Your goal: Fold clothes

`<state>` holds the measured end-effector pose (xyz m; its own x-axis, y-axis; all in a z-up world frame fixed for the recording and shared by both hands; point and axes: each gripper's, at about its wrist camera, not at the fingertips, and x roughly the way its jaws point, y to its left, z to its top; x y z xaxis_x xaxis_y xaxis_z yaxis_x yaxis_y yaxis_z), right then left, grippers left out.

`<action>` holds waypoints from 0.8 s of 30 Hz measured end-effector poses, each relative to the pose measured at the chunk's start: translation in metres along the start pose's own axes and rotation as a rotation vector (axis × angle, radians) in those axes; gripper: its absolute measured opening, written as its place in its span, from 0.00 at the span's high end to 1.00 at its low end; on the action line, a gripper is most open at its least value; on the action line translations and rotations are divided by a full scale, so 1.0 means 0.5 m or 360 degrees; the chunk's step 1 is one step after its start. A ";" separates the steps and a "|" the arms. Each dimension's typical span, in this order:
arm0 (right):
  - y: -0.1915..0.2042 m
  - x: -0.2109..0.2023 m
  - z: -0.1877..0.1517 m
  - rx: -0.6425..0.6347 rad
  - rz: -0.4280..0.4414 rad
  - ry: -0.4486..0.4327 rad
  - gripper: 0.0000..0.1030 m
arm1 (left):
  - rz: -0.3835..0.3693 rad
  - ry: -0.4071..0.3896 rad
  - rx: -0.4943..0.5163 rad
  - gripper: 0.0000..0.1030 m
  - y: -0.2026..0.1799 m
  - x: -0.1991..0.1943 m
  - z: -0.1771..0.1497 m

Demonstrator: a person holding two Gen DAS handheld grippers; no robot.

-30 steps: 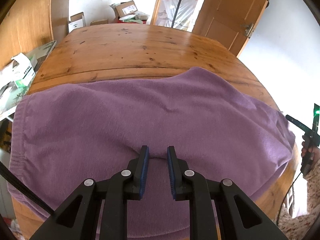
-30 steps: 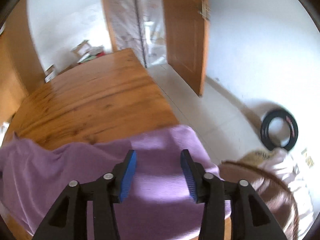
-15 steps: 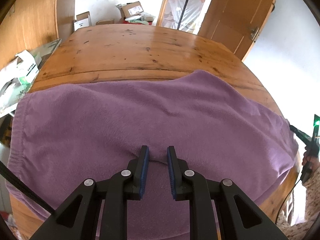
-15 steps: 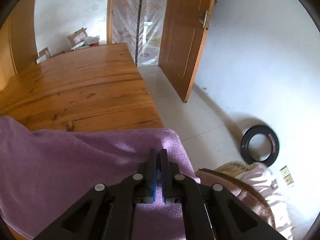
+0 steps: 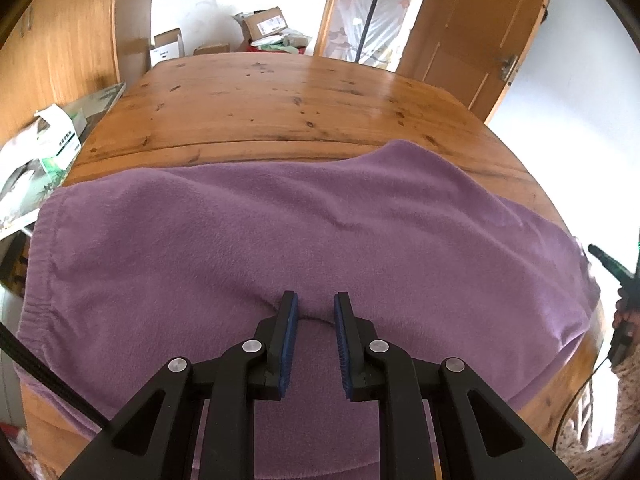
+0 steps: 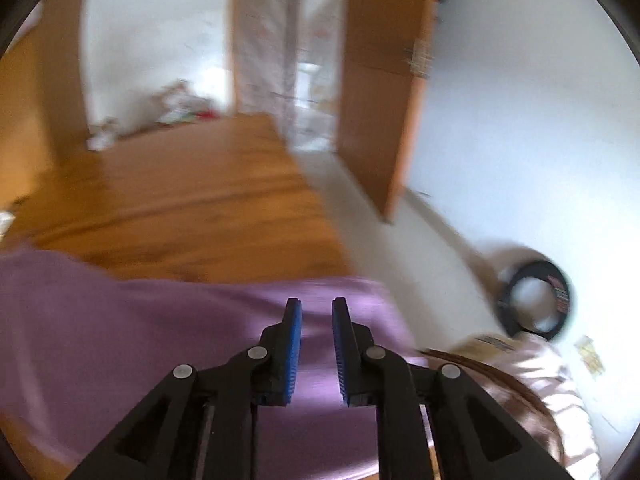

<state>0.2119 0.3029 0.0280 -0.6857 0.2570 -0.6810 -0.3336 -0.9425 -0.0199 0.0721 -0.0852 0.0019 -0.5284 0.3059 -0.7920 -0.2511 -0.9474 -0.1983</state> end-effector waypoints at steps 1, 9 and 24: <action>0.017 -0.008 -0.002 -0.0025 0.0073 -0.0008 0.84 | 0.0005 0.0000 0.0003 0.82 -0.001 -0.002 -0.002; 0.198 -0.058 -0.047 -0.0413 0.0654 0.0010 0.81 | 0.0022 0.0003 0.0000 0.82 0.016 -0.027 -0.033; 0.233 -0.088 -0.131 -0.0510 0.0587 0.0098 0.81 | 0.0039 -0.0066 -0.0061 0.82 0.072 -0.080 -0.096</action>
<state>0.2457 0.1677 0.0075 -0.6780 -0.1100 -0.7268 0.1468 -0.9891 0.0128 0.1230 -0.1361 -0.0014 -0.5671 0.2856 -0.7725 -0.2070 -0.9573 -0.2019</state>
